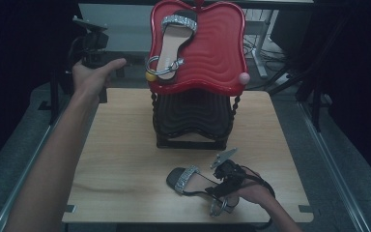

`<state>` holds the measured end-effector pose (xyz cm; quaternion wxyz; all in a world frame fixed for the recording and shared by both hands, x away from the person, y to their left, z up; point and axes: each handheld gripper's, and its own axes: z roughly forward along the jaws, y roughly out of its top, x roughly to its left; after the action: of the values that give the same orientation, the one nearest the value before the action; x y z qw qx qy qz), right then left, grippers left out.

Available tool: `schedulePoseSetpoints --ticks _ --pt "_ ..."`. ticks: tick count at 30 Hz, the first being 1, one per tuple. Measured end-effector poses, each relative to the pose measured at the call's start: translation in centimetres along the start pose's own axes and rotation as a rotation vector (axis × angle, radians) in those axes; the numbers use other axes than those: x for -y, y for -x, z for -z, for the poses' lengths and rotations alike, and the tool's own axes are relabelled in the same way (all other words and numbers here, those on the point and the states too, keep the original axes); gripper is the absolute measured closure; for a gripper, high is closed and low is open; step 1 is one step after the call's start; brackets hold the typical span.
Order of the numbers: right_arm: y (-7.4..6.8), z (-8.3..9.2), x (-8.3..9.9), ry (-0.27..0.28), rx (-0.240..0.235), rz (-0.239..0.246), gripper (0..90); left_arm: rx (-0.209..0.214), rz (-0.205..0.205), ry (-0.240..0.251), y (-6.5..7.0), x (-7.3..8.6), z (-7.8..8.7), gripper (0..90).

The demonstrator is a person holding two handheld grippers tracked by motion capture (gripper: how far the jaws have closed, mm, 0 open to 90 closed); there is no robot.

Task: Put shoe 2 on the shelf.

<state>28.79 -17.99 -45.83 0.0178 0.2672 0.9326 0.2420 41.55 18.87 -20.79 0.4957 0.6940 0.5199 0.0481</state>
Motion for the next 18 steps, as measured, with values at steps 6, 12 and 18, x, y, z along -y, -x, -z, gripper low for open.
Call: schedulePoseSetpoints --ticks 6,12,18 --pt "-0.2 -1.9 -0.7 -0.134 0.021 0.042 27.8 0.001 0.002 0.0 0.1 0.0 -0.1 33.6" --pt "-0.8 -4.1 -0.8 -0.256 0.055 0.093 27.5 0.001 0.002 -0.001 0.1 0.0 -0.3 33.6" --pt "-1.1 -5.2 -0.9 -0.334 0.081 0.114 35.6 -0.002 -0.001 -0.002 0.2 0.0 -0.5 33.7"
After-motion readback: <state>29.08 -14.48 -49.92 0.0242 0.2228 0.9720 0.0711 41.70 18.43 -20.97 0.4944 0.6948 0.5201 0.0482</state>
